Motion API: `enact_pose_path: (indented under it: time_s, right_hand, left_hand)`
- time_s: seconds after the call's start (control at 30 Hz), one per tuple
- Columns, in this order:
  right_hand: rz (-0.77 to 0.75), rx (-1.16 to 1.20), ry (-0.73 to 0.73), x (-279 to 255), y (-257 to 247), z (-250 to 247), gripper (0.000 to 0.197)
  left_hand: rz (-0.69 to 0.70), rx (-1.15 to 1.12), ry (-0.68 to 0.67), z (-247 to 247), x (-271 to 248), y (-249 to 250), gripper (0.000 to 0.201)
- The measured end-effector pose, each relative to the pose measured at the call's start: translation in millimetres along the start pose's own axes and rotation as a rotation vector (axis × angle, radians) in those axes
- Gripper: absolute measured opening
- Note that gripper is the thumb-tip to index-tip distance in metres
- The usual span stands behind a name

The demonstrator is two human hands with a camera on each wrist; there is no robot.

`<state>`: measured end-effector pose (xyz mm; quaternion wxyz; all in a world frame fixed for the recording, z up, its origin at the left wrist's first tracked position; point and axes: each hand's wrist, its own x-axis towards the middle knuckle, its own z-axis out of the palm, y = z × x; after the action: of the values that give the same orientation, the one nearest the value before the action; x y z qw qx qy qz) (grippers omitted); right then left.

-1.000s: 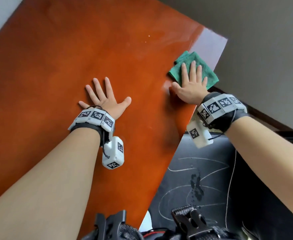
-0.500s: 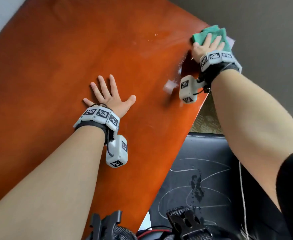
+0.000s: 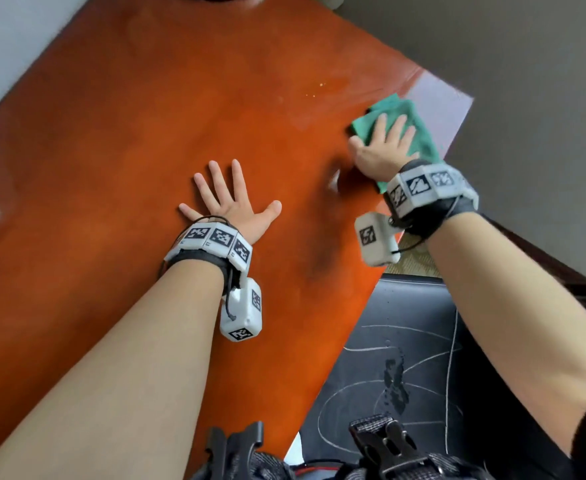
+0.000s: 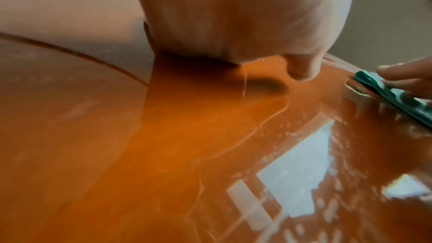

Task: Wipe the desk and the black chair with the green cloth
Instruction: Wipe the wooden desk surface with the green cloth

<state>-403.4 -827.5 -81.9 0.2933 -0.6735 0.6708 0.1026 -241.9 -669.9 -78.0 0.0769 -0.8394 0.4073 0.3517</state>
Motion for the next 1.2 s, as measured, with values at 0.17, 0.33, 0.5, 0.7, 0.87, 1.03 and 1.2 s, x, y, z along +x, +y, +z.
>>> enact_pose_path:
  time_s: [0.17, 0.33, 0.5, 0.7, 0.87, 1.03, 1.2]
  right_hand:
    - [-0.042, -0.006, -0.049, 5.3, -11.3, 9.5, 0.071]
    - [-0.006, -0.018, 0.175, 38.7, -20.7, -7.3, 0.063]
    - [-0.055, 0.019, 0.074, 76.7, -15.0, -50.8, 0.058]
    - [-0.078, -0.022, 0.057, 66.0, -13.8, -52.6, 0.062]
    - [-0.216, -0.122, -0.103, 8.6, 3.0, -35.0, 0.059]
    - [-0.343, -0.129, -0.195, -33.5, 25.2, -11.0, 0.054]
    - [-0.327, -0.170, -0.171, -22.2, 9.2, -5.3, 0.056]
  left_hand:
    - [0.001, -0.005, 0.004, 0.3, -2.3, -0.8, 0.090]
    - [-0.005, -0.013, -0.003, -0.3, 1.7, -1.0, 0.091]
    - [-0.001, -0.028, -0.002, 1.3, 2.0, -1.0, 0.091]
    - [-0.003, -0.021, -0.005, 1.8, 1.9, -0.5, 0.090]
    - [-0.002, -0.012, -0.006, 0.4, -0.4, -1.0, 0.091]
    - [-0.004, -0.011, -0.013, -1.1, -1.4, -0.2, 0.091]
    - [-0.008, -0.012, -0.009, -1.4, -1.4, -0.1, 0.090]
